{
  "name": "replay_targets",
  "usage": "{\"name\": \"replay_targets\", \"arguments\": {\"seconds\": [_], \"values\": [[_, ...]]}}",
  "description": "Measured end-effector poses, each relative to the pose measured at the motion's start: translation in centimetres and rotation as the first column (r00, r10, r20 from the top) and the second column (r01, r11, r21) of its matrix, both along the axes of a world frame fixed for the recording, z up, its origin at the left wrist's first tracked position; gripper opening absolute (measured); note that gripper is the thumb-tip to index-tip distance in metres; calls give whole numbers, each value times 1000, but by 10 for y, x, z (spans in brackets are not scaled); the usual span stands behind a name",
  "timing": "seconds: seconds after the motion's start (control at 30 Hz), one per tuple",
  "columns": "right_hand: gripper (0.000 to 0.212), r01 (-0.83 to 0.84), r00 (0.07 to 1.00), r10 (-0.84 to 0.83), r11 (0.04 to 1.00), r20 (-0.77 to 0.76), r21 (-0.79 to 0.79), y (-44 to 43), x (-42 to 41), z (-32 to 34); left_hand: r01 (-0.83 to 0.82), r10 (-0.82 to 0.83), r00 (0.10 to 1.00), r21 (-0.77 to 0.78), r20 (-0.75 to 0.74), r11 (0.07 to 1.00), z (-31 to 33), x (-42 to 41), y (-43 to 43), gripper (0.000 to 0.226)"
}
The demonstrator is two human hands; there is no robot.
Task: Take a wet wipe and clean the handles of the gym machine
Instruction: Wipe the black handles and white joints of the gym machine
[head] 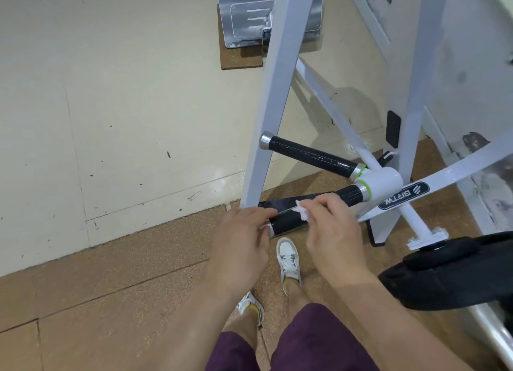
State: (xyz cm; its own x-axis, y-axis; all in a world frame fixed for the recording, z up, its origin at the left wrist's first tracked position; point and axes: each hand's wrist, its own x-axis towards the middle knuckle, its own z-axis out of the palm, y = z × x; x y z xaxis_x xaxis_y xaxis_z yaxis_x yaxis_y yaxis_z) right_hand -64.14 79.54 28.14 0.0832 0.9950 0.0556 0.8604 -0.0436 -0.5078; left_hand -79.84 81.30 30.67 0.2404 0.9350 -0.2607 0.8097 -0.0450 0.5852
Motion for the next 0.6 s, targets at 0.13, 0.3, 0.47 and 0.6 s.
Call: {"name": "replay_targets", "arguments": {"seconds": [0.13,0.3,0.47,0.6], "values": [[27,11,995,-8,999,-102,31,-5,-22,3,-77,81,992,-43,95,996,1,2,0,31],[27,130,928,-115,991,-353,17,-10,-18,4,-73,95,976,-116,195,991,1,11,12,24],[27,366,841,-362,928,-403,-69,-19,-22,6,-102,159,953,-222,259,970,4,27,37,18],[25,379,829,-383,921,-408,-94,-31,-21,-3,-152,197,955,-202,222,968,2,35,54,21]]}}
